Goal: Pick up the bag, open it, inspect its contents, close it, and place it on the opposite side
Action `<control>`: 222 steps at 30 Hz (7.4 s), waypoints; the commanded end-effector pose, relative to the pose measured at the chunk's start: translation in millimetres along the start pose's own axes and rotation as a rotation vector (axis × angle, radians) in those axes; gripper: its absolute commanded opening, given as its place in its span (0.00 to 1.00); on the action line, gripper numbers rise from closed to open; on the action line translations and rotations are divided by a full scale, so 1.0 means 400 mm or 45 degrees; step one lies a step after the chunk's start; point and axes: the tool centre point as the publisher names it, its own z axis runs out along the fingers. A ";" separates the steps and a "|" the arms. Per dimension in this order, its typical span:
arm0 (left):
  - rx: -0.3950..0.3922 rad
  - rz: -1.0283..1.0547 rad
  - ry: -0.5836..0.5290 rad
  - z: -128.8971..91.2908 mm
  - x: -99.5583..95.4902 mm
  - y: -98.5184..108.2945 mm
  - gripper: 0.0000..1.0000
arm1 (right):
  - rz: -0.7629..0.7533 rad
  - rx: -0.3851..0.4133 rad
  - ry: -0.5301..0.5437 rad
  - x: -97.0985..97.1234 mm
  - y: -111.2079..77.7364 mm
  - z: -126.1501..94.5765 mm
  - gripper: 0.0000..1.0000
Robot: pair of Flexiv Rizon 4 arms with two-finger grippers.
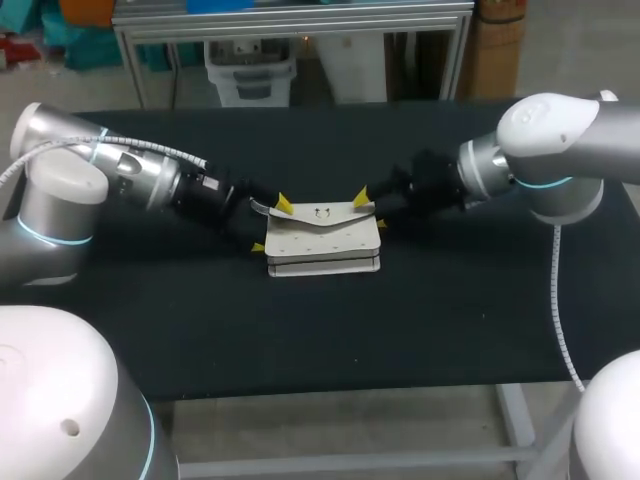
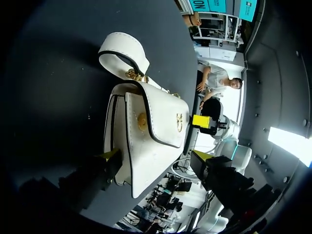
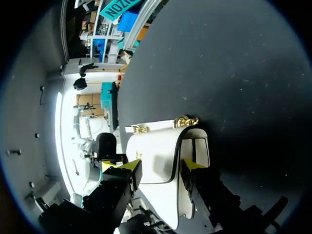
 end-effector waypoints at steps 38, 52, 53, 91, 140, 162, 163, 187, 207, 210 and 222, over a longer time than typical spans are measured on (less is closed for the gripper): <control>0.004 -0.164 0.105 0.028 -0.028 -0.037 0.00 | -0.018 0.056 0.009 -0.016 0.034 0.041 0.00; 0.034 -0.106 0.097 0.022 0.001 -0.010 0.67 | -0.017 0.038 0.017 -0.005 0.030 0.032 0.84; 0.032 -0.108 0.095 0.024 0.002 -0.010 0.65 | -0.018 0.037 0.017 -0.004 0.028 0.032 0.80; 0.080 -0.201 0.026 0.021 0.012 -0.006 1.00 | -0.043 0.021 -0.034 0.007 0.011 0.009 1.00; 0.222 -0.177 -0.229 0.065 0.002 0.090 0.48 | -0.353 0.121 -0.308 -0.022 0.022 -0.242 1.00; 0.211 -0.033 -0.447 0.029 -0.013 0.041 0.00 | -0.331 0.155 -0.524 -0.059 0.028 -0.346 1.00; 0.219 -0.023 -0.456 0.019 -0.015 0.038 0.00 | -0.330 0.160 -0.549 -0.063 0.029 -0.358 1.00; 0.150 0.119 -0.545 -0.045 -0.025 0.021 0.00 | -0.309 0.161 -0.591 -0.083 0.039 -0.409 1.00; 0.267 0.192 -0.674 -0.186 -0.080 -0.048 0.00 | -0.336 0.099 -0.797 -0.177 0.170 -0.616 1.00; 0.284 0.203 -0.705 -0.222 -0.091 -0.070 0.00 | -0.350 0.098 -0.843 -0.184 0.193 -0.643 1.00; 0.317 0.204 -0.836 -0.374 -0.156 -0.204 0.00 | -0.406 0.064 -0.972 -0.210 0.269 -0.739 1.00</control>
